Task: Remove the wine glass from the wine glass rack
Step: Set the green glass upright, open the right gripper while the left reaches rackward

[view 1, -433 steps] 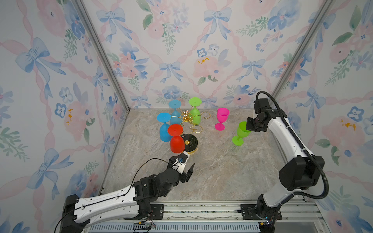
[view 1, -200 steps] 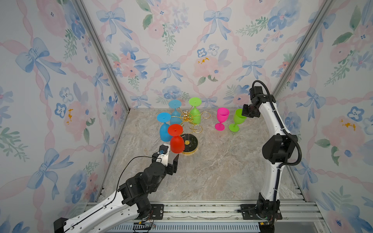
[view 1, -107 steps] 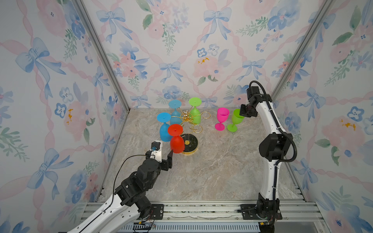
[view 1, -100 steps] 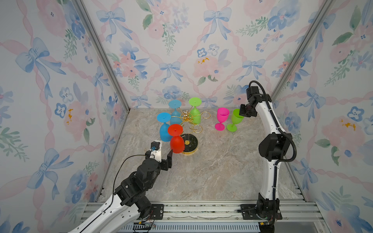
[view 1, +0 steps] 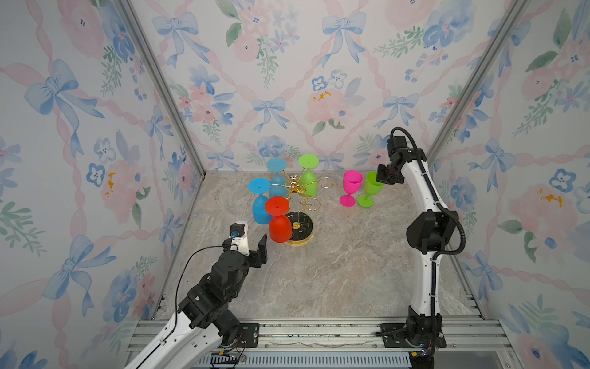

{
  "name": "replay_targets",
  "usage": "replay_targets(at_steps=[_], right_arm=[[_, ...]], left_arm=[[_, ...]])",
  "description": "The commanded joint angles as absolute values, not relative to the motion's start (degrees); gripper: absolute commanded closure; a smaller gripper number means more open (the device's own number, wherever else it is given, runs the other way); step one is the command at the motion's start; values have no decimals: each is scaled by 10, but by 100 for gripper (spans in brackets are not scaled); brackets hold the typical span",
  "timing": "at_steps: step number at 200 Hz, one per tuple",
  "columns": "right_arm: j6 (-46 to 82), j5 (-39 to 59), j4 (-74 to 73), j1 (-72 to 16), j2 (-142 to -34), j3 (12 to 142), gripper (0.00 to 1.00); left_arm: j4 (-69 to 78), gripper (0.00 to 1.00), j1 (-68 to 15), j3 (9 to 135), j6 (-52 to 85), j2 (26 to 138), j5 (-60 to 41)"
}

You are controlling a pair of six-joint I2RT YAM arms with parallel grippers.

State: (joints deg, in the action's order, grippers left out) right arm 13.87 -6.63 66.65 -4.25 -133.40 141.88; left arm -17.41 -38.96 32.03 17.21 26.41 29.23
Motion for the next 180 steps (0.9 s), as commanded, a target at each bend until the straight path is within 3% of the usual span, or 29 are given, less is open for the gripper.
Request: replay_targets(at_steps=[1,116,180], right_arm=[[132,-75,677,-47,-1353,1440,100],[138,-73,666,-48,-1363,1444,100],[136,-69,655,-48,-1366,1448,90]], left_arm=[[-176,16,-384,313,181,258,299],[-175,16,-369,315,179,274,284],[-175,16,-358,315,179,279,274]])
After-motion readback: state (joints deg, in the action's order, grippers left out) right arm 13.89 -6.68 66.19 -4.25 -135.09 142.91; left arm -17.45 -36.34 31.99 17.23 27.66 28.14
